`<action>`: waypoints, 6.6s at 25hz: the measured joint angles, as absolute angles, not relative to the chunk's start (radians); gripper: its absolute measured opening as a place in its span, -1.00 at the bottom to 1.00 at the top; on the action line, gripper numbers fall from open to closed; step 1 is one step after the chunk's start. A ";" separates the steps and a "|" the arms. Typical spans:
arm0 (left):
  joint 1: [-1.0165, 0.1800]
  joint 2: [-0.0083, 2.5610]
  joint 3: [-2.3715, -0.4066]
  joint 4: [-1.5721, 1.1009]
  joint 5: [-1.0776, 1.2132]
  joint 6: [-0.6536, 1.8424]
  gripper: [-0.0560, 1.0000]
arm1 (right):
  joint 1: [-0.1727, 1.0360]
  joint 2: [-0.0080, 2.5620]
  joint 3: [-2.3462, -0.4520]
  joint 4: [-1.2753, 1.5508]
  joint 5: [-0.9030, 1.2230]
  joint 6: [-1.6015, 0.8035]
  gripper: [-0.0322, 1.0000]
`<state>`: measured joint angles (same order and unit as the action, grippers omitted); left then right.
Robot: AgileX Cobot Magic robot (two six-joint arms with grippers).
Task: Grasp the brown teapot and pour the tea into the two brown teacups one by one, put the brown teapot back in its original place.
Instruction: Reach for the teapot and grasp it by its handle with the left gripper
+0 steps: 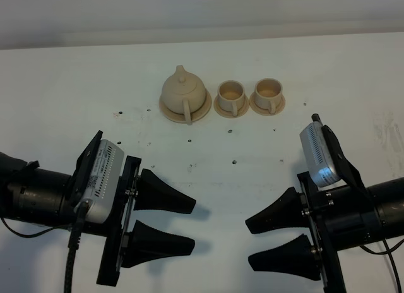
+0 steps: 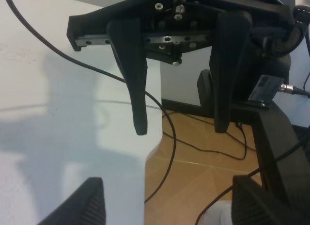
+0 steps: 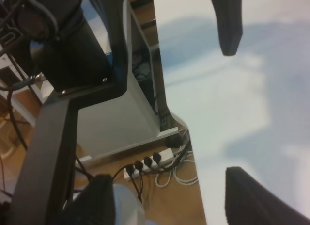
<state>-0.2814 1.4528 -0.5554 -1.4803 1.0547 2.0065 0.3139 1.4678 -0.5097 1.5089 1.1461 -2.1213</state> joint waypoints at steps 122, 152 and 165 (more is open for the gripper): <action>-0.466 2.415 -2.185 -0.100 1.194 -0.391 0.14 | 0.007 -0.007 -0.491 0.189 1.069 -0.126 0.07; -0.438 2.457 -2.185 -0.129 1.152 -0.436 -0.17 | 0.007 -0.007 -0.491 0.192 1.069 -0.128 0.07; -0.438 2.457 -2.185 -0.129 1.126 -0.443 -0.34 | 0.007 -0.007 -0.491 0.192 1.069 -0.128 0.07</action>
<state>-0.4376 2.4567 -2.1853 -0.1292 1.1264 -0.4427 0.0066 -0.0066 -0.4909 0.1920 1.0685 -0.1279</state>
